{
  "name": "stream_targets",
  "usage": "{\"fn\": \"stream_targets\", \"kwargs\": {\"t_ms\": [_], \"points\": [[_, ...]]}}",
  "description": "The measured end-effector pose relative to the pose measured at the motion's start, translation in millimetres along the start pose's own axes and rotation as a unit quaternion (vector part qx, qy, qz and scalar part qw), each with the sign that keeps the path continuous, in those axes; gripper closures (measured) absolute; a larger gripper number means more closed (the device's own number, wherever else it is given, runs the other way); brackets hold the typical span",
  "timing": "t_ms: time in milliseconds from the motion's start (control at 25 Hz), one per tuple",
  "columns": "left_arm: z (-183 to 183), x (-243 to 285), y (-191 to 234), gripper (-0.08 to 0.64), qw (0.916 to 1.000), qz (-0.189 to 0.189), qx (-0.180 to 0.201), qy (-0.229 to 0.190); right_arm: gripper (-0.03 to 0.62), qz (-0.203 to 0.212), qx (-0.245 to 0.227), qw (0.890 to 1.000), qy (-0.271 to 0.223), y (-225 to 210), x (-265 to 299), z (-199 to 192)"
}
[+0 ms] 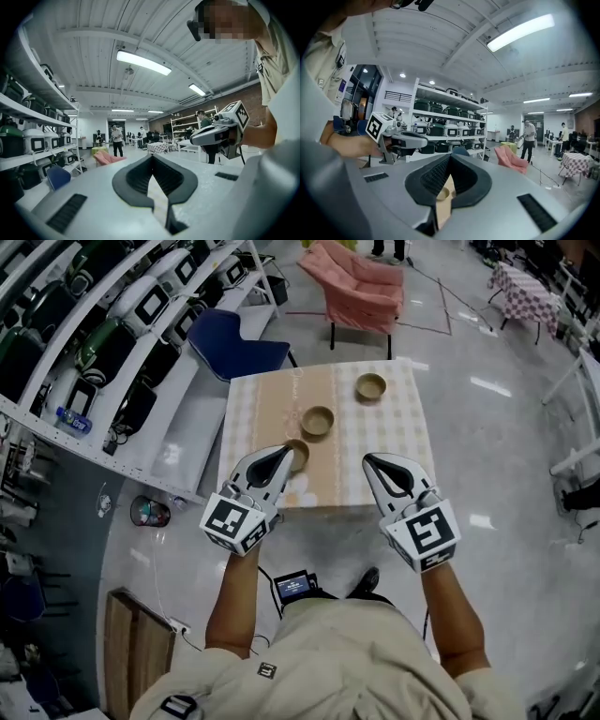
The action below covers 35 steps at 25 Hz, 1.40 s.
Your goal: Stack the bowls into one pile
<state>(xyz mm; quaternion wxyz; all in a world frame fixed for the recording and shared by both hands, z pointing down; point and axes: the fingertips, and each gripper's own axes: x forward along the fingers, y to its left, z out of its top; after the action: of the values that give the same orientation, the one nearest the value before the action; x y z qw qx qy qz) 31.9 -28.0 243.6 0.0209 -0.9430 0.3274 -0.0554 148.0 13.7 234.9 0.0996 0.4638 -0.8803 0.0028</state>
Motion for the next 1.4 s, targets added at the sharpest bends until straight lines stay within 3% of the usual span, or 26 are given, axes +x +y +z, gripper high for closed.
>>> {"fn": "stream_targets", "kwargs": {"t_ms": [440,1080,1400], "points": [[-53.1,25.7,51.9,0.554,0.9963,0.072,-0.032,0.034,0.589,0.049,0.015,0.999,0.003,-42.7,66.9,-28.2],[-164.9,42.4,157.0,0.548,0.9894,0.053,-0.099,0.091,0.589,0.038,0.028,0.998,0.037,-43.1,191.5,-55.2],[-250.9,54.5,177.9,0.468,0.9767,0.074,-0.140,0.144,0.589,0.041,0.041,0.996,0.063,-54.3,224.9,-90.0]]}}
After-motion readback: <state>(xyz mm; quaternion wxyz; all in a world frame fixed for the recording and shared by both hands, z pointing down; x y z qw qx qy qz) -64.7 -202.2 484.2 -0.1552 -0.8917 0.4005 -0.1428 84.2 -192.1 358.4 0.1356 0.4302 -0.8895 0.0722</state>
